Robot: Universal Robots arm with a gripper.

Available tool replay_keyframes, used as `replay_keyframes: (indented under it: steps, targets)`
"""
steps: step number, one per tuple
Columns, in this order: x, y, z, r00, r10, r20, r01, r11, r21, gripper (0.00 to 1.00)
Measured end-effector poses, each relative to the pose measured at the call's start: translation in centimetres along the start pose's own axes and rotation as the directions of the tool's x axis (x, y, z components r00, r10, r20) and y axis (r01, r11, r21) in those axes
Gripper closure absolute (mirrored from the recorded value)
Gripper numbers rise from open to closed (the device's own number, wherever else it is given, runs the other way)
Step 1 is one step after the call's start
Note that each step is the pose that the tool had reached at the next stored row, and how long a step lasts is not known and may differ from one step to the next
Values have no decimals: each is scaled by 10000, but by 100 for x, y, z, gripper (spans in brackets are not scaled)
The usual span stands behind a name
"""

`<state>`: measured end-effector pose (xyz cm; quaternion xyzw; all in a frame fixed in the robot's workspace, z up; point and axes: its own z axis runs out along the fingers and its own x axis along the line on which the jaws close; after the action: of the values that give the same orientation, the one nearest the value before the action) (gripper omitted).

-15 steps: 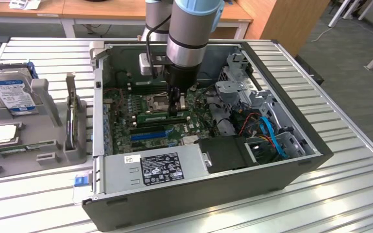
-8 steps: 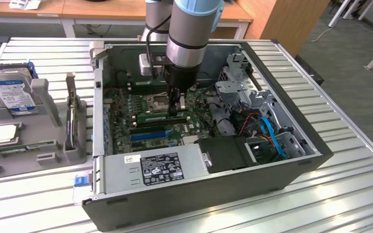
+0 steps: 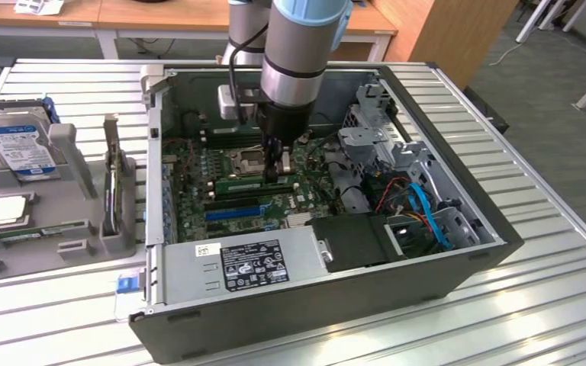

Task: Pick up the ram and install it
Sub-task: 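Insert the ram into the slot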

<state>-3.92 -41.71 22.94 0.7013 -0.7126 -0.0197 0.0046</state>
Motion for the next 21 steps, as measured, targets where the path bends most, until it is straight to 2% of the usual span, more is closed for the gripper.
replay_keyframes:
  steps: [21]
  targets:
    - [0, -12, 14, 10000, 0, 0, 0, 10000, -2, 89]
